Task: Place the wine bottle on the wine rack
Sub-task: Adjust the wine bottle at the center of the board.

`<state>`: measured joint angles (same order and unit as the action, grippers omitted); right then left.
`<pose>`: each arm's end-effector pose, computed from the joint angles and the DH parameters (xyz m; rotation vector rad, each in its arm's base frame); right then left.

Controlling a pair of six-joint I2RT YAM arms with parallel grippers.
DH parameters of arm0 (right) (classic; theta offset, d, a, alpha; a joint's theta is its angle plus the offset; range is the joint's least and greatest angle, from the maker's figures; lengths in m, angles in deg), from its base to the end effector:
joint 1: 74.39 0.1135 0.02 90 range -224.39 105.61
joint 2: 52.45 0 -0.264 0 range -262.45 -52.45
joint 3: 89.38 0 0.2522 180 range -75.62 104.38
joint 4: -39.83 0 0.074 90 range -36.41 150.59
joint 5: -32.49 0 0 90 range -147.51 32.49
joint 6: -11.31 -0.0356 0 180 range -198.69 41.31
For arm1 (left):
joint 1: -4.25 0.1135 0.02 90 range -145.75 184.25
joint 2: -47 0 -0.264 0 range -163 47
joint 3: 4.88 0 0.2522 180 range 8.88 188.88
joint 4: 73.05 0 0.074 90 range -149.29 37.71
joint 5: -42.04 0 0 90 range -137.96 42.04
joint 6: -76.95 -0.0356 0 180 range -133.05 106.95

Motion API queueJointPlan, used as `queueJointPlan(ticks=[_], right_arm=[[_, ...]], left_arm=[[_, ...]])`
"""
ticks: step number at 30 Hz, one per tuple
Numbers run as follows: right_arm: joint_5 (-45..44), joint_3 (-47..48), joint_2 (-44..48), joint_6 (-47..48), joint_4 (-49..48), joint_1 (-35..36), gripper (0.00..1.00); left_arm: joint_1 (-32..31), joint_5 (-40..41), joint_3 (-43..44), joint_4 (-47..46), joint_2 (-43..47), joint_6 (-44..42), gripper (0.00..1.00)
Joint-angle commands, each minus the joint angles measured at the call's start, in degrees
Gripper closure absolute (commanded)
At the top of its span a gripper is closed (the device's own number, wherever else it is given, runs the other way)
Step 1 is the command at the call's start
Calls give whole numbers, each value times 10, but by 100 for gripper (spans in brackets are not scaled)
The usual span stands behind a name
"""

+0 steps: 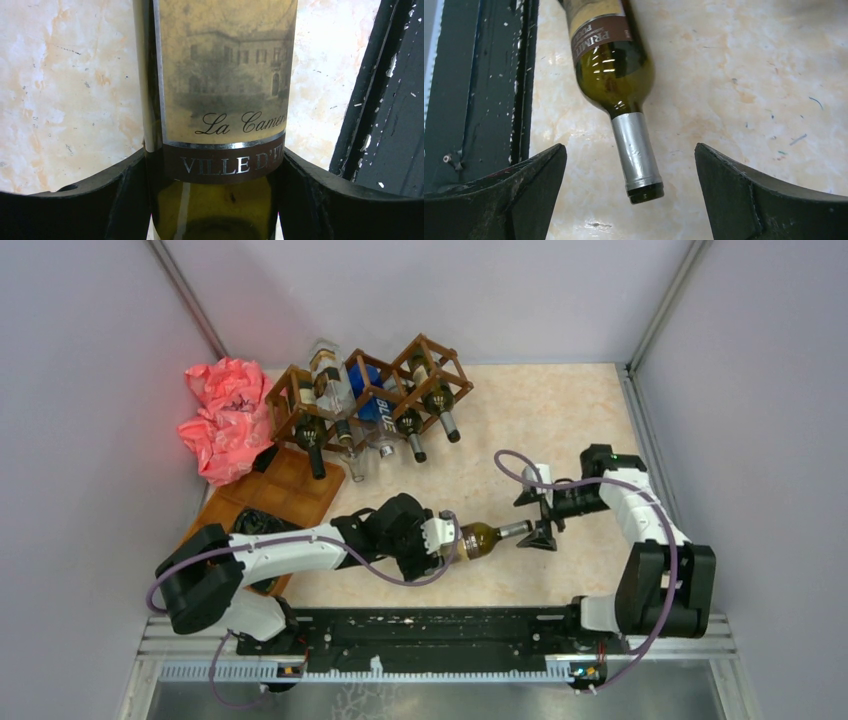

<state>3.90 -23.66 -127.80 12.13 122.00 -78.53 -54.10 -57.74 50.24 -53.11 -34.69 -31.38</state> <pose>0.2008 0.0168 0.2357 -1.5009 1.6205 0.9121 0.1431 -0.2436 0.1828 1.5742 1.8566 -0.5276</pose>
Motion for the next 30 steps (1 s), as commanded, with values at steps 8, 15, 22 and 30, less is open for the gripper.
queueJointPlan(ticks=[8, 15, 22, 30], right_arm=[[-67, -8, -25, -8, -63, 129, 16], [-152, -30, -18, -162, -188, 207, 25], [-203, -48, -20, -218, -248, 235, 43], [-208, -48, -20, -216, -250, 239, 50]], left_arm=[[2, -25, 23, -36, 22, -48, 100], [1, -28, 33, -33, 18, -53, 100], [2, -30, 32, -37, 17, -52, 100], [2, -29, 28, -39, 23, -53, 100]])
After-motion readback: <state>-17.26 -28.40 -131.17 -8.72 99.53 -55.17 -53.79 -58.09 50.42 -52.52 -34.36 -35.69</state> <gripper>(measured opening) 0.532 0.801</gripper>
